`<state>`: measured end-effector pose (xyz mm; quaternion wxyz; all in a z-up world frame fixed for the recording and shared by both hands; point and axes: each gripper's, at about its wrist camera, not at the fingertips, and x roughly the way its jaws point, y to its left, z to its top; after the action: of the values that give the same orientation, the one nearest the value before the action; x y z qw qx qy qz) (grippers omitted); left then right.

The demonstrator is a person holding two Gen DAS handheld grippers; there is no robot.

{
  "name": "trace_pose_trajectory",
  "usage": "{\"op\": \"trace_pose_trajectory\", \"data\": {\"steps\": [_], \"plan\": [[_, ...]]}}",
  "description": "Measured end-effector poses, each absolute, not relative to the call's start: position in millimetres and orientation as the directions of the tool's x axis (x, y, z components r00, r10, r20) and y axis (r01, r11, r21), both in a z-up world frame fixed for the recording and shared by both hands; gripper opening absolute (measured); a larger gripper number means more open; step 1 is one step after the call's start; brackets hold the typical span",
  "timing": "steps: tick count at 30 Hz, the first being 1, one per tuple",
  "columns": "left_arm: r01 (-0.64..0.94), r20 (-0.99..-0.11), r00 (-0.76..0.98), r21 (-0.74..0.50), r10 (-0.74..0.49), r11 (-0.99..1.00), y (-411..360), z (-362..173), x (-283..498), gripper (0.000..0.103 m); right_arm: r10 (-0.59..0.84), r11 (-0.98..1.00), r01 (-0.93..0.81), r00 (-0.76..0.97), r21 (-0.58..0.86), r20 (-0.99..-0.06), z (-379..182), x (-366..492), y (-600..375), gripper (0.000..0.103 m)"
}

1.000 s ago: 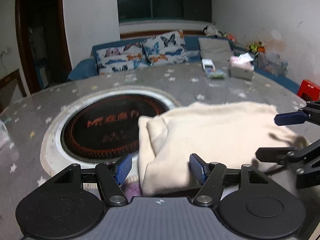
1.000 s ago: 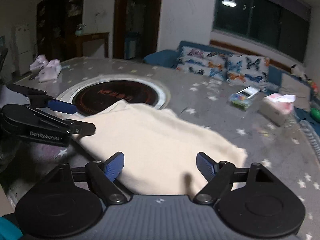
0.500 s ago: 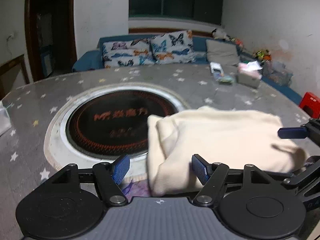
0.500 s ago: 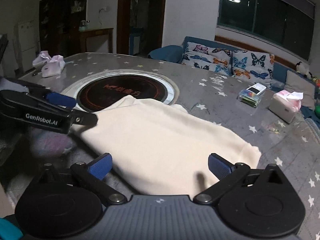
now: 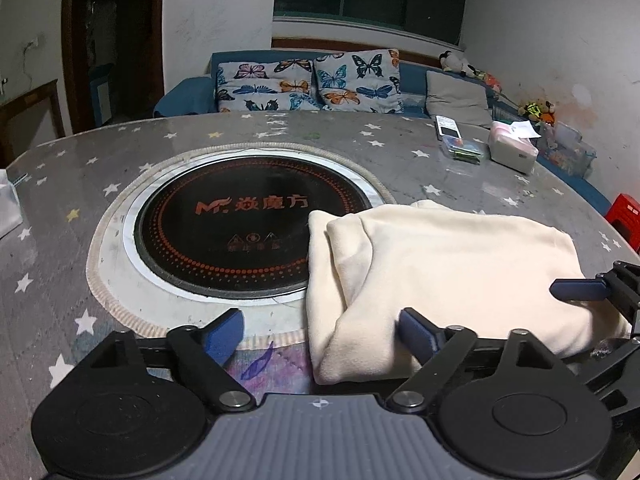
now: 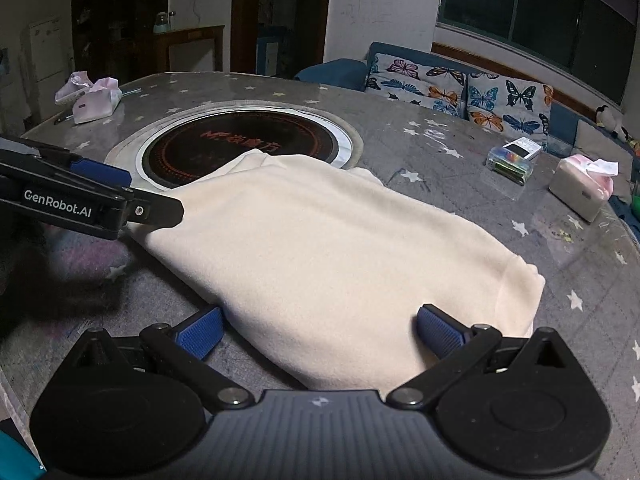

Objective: Fold clothes
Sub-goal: 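Press the folded sweatshirt flat with both open grippers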

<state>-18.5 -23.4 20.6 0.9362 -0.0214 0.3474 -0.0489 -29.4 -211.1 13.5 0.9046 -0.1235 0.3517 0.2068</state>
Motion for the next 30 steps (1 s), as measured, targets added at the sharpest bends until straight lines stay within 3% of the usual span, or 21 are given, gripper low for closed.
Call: {"op": "trace_pose_trajectory", "data": {"steps": [6,17,30], "plan": [[0.058,-0.66,0.744,-0.087,-0.102,0.994,-20.7,18.6,-18.6,0.103,0.275,0.888,-0.452,0.668,-0.083,-0.692,14.2,-29.2,-209.1,0.103],[0.028,-0.686,0.715,-0.161,-0.132,0.987,-12.8,14.5,-14.1,0.103,0.276,0.892,-0.444,0.685,-0.087,-0.674,13.2,-31.5,-208.9,0.103],[0.031,-0.686,0.715,-0.164,-0.137,0.986,-12.0,13.8,-14.6,0.103,0.256,0.897,-0.431,0.679,-0.092,-0.688,15.2,-28.6,-204.8,0.103]]}}
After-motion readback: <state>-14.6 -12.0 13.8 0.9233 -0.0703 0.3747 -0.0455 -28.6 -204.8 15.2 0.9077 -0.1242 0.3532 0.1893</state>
